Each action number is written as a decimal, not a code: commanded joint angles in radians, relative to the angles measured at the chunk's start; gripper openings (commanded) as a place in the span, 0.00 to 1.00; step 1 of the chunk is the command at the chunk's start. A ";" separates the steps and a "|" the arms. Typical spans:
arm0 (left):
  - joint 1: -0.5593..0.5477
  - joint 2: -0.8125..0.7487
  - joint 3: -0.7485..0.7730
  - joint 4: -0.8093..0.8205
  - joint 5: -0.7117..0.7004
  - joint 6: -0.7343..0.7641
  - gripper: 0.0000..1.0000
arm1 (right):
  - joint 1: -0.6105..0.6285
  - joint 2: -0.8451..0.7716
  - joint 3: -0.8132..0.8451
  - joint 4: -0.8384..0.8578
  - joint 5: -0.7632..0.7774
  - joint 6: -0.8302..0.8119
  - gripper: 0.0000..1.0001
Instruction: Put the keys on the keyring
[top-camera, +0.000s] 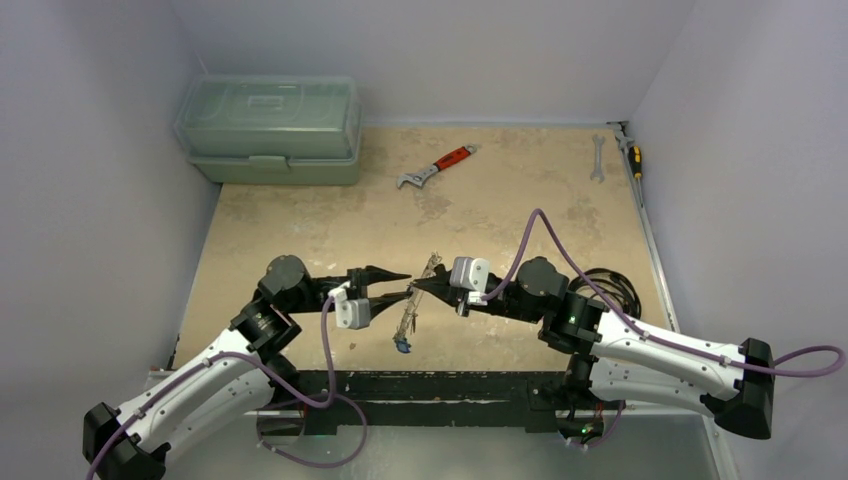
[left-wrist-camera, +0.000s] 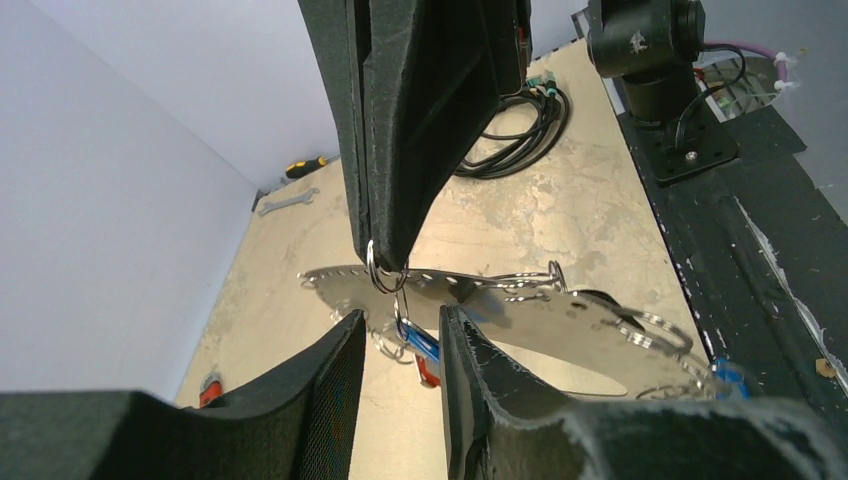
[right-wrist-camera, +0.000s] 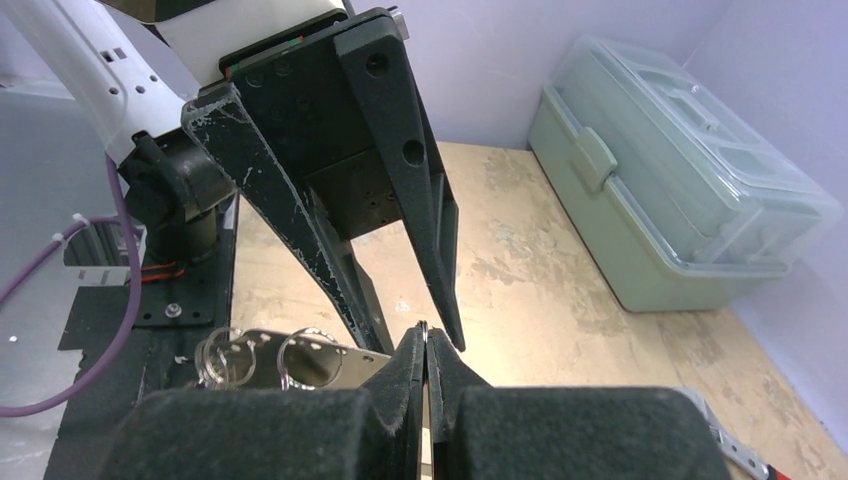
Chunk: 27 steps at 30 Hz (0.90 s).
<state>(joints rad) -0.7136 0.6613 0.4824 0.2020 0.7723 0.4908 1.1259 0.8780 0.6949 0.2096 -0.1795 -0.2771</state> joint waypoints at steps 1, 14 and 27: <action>0.005 -0.008 0.003 0.056 0.022 -0.029 0.32 | 0.003 -0.003 -0.006 0.085 -0.033 0.012 0.00; 0.005 -0.002 0.002 0.067 0.033 -0.038 0.22 | 0.003 0.015 -0.019 0.157 -0.097 0.002 0.00; 0.005 0.001 0.010 0.045 0.018 -0.025 0.00 | 0.003 0.005 -0.033 0.172 -0.100 0.007 0.00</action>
<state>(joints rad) -0.7136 0.6617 0.4808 0.2222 0.7925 0.4625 1.1255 0.8967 0.6624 0.2852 -0.2489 -0.2783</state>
